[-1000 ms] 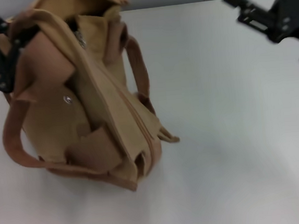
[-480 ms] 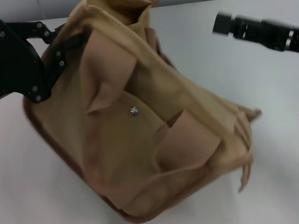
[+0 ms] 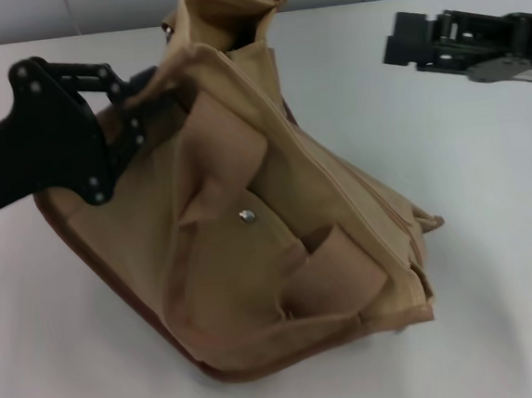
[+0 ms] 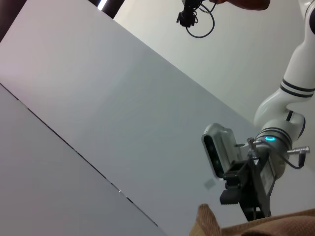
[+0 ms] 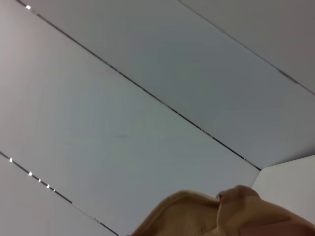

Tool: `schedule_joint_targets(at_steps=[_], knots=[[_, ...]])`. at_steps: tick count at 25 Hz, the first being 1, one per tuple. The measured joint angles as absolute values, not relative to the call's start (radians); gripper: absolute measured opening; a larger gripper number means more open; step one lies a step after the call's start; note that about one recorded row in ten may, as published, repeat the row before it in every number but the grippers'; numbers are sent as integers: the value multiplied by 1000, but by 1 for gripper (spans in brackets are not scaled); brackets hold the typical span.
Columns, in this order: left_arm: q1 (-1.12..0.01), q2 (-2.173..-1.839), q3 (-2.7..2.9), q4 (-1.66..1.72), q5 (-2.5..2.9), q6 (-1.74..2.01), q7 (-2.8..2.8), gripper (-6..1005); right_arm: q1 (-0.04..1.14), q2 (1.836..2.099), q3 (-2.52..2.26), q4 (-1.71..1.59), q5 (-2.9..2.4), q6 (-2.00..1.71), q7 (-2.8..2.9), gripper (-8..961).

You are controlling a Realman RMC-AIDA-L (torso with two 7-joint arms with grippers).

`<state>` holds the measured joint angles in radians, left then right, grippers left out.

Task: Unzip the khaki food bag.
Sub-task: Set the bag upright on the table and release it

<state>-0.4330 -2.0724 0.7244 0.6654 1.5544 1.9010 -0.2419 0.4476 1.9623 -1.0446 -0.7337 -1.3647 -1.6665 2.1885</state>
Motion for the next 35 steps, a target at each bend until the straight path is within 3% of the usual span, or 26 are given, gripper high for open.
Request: schedule_joint_targets(at_steps=[6,10,14,35], knots=[[-426,-2073,774,663,1553,1905,-174,87,499,2000,-1047,-699,-1456,-1632,2245,774],[-425,-2074,800,663,1553,1905,-156,87,533,2044,-1050,-724,-1546,-1579,2265,774],[-425,-2075,825,664,1553,1900,-141,87,541,2072,-1051,-766,-1572,-1551,2274,774],[-440,-2076,877,686,1534,1890,-125,87,516,2072,-1029,-828,-1562,-1600,2245,774]])
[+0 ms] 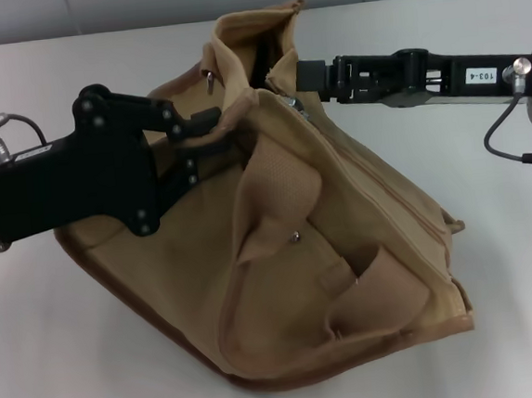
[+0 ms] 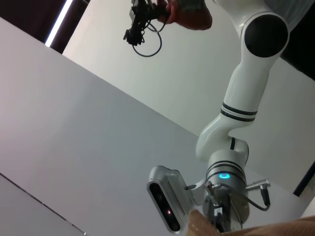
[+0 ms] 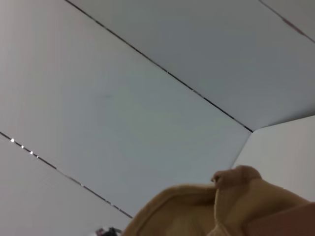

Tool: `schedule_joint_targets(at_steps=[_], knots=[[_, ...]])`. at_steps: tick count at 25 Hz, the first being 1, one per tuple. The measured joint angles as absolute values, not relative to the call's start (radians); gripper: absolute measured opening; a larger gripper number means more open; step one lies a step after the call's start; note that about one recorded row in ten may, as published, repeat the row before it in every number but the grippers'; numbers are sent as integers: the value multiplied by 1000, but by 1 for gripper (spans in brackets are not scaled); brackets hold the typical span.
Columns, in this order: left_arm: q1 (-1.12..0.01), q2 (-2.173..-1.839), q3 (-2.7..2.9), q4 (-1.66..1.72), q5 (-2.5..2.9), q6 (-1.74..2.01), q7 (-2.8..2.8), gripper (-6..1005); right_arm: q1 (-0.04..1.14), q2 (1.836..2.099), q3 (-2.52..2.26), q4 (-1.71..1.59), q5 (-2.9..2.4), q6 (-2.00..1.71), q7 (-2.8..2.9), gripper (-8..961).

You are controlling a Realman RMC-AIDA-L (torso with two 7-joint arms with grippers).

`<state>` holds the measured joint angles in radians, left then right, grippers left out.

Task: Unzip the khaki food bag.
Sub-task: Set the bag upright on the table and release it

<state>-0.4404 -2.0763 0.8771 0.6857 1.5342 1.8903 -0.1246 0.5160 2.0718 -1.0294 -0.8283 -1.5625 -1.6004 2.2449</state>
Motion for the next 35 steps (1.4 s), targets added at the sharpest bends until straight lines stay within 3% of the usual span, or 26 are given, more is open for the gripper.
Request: schedule_joint_targets(at_steps=[18,35], knots=[[-433,-2078,936,753,1467,1889,-135,88,442,2075,-970,-898,-1595,-1602,2203,774],[-416,-2077,1028,884,1376,1865,-154,88,451,2076,-980,-879,-1687,-1676,2209,774]])
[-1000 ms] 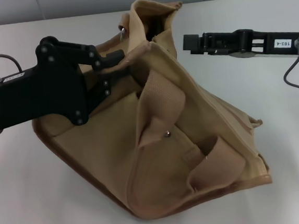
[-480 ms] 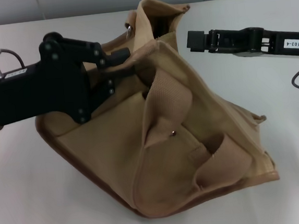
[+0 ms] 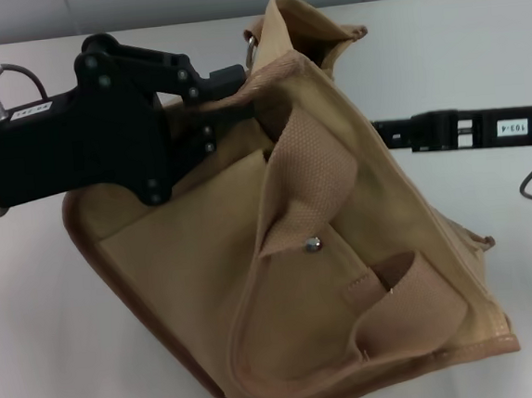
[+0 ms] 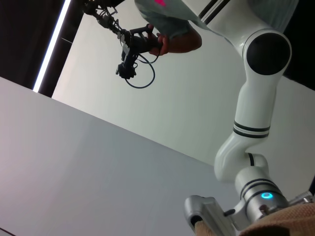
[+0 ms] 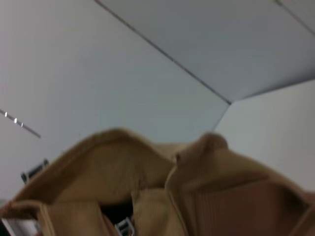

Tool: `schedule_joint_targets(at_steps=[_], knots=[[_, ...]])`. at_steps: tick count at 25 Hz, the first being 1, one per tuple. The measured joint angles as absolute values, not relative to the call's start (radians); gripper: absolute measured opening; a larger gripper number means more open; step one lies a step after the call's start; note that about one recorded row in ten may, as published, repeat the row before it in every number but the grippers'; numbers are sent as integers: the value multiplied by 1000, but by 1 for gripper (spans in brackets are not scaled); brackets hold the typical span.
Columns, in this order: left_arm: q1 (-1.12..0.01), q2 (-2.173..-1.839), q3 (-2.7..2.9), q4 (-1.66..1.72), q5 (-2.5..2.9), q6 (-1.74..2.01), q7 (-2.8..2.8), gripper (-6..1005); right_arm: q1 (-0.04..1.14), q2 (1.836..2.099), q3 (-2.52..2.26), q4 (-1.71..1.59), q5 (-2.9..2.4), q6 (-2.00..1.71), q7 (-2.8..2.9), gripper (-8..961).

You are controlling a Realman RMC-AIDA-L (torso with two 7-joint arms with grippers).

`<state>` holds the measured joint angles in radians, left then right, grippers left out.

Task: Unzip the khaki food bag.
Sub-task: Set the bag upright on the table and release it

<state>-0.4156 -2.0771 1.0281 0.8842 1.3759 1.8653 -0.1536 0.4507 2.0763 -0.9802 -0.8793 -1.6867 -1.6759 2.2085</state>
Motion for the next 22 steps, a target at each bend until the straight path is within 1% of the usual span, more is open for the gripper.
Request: schedule_joint_targets(at_steps=[9,16,22], knots=[[-413,-2074,1068,898,1324,1861,-153,88,504,2078,-1001,-805,-1683,-1702,2184,774],[-401,-2073,1074,899,1328,1860,-149,88,496,2069,-839,-765,-1609,-1805,2185,774],[-398,-2072,1126,899,1330,1820,-145,87,539,2078,-846,-723,-1593,-1781,2186,774]])
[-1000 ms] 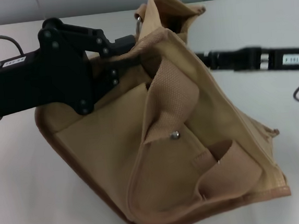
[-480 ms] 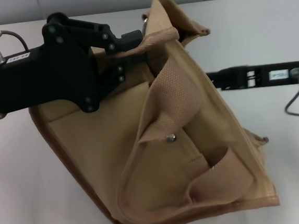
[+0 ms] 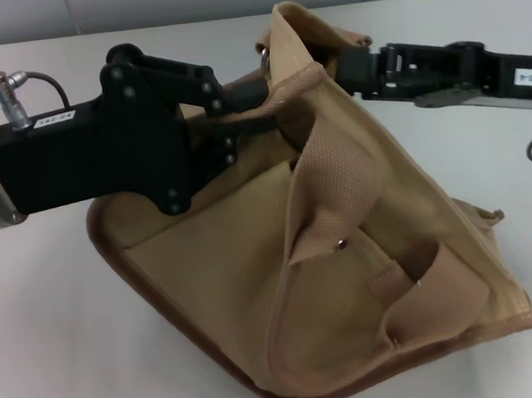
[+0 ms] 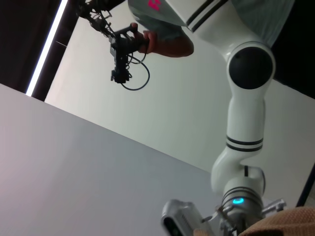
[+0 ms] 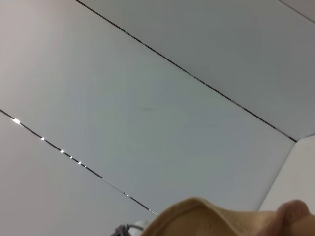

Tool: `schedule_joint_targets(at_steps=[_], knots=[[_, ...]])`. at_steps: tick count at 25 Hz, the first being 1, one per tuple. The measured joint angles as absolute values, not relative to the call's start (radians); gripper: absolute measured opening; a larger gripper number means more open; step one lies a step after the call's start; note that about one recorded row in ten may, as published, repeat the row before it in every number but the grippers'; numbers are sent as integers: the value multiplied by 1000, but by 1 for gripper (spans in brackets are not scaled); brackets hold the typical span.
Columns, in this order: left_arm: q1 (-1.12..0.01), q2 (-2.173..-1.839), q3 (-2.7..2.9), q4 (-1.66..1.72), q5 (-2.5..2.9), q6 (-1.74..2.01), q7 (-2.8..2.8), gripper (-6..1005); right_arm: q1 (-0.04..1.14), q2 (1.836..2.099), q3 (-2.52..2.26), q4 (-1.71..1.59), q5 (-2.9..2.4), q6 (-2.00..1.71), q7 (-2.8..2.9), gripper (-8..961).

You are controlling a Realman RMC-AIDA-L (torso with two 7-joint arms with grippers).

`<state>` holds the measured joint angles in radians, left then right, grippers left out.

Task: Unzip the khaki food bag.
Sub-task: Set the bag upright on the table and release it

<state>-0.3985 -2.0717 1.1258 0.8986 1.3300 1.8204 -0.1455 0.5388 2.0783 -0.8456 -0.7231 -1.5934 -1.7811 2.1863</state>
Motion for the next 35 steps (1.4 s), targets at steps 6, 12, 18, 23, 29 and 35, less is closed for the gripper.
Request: schedule_joint_targets(at_steps=[6,12,18,23,29,35], knots=[[-394,-2071,1137,901,1333,1812,-145,87,593,2079,-914,-684,-1603,-1738,2188,774],[-388,-2071,1132,901,1335,1807,-143,87,592,2075,-988,-734,-1674,-1706,2220,774],[-386,-2070,1127,904,1331,1806,-143,87,574,2077,-988,-811,-1771,-1703,2262,774],[-383,-2072,1123,909,1329,1805,-143,88,570,2077,-987,-852,-1862,-1696,2288,774],[-372,-2072,1121,920,1311,1805,-143,88,556,2077,-980,-858,-1900,-1690,2286,774],[-369,-2070,1105,926,1293,1805,-143,88,508,2072,-926,-892,-1892,-1728,2287,773]])
